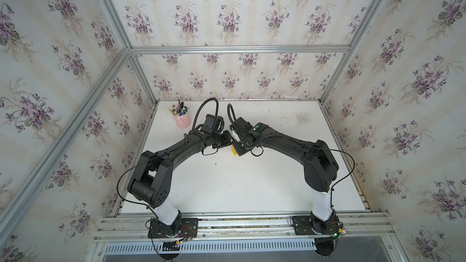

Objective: Assemble the letter r with lego
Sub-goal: Assemble the lego brick with the lego brick.

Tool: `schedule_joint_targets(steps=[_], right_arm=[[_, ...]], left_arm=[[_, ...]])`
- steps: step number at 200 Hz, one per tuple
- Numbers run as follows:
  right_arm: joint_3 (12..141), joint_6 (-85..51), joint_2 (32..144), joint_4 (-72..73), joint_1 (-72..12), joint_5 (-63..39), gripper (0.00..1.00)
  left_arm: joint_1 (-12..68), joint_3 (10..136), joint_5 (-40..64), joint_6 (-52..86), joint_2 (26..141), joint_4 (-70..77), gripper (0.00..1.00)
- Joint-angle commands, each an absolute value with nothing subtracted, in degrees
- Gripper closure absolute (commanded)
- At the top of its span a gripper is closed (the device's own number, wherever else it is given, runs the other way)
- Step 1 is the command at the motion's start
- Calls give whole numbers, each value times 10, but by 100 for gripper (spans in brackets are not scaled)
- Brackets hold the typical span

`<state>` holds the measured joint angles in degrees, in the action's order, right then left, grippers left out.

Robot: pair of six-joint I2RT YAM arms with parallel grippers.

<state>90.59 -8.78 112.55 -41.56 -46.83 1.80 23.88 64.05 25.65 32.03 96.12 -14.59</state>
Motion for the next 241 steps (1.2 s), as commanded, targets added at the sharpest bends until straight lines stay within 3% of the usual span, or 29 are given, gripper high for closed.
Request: schedule_joint_targets(steps=[1,81,177,241], right_arm=[[909,-89,1130,-424,-468,13,70],[914,-83,1128,-432,-468,11,70],[922,-73,1130,-446,-468,8,70],[918,-75,1136,-440,-468,4,70]], left_arm=[[239,647,251,311,967,-142,66],[241,647,237,310,982,-151,68],[241,630,229,310,990,-149,84],[241,626,227,309,996,-153,86]])
